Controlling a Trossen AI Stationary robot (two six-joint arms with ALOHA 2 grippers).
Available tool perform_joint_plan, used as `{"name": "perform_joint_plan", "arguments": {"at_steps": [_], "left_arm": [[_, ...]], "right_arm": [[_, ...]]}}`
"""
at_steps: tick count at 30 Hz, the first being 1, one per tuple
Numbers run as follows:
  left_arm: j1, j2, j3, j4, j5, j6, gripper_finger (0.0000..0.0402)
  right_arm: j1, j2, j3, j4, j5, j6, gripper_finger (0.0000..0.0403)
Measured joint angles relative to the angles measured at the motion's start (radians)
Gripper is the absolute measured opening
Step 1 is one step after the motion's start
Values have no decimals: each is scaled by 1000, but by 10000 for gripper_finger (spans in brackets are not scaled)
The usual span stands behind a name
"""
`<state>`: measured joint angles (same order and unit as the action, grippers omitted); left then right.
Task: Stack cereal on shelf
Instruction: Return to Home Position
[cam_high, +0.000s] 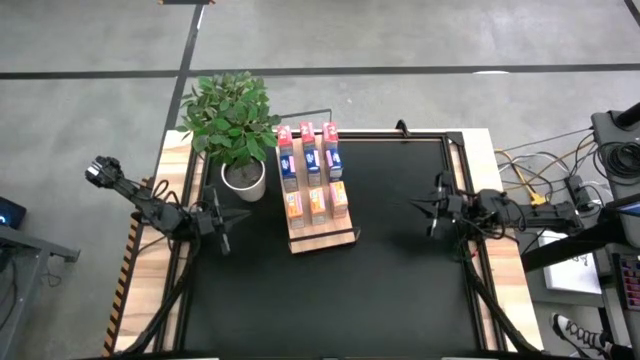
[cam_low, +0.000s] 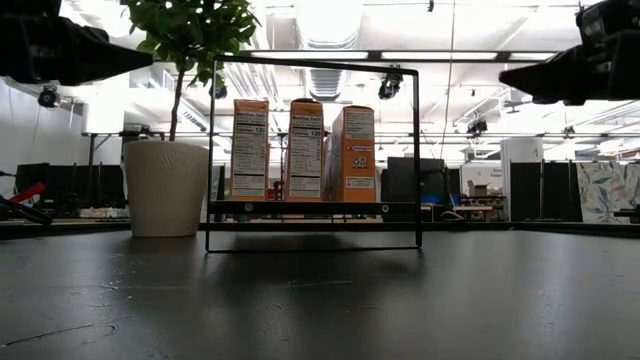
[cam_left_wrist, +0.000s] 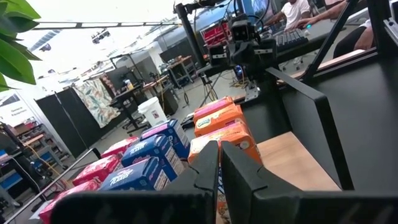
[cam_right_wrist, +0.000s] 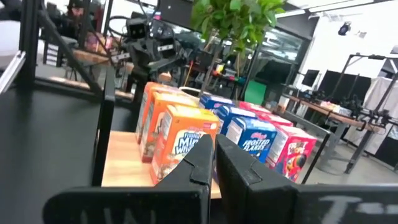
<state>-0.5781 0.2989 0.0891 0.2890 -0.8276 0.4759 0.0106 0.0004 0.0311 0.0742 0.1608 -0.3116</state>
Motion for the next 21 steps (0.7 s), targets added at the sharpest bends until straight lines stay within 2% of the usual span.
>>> {"name": "perform_joint_plan", "arguments": {"at_steps": [10, 13, 21], "left_arm": [[0, -31, -78, 12, 7, -38, 0], [0, -50, -78, -31, 8, -87, 0], [0, -78, -79, -45, 8, -91, 0]], "right_arm": [[0, 1, 0, -52, 0, -14, 9], [0, 1, 0, -68, 0, -12, 9], [0, 2, 0, -75, -1, -2, 9]]}}
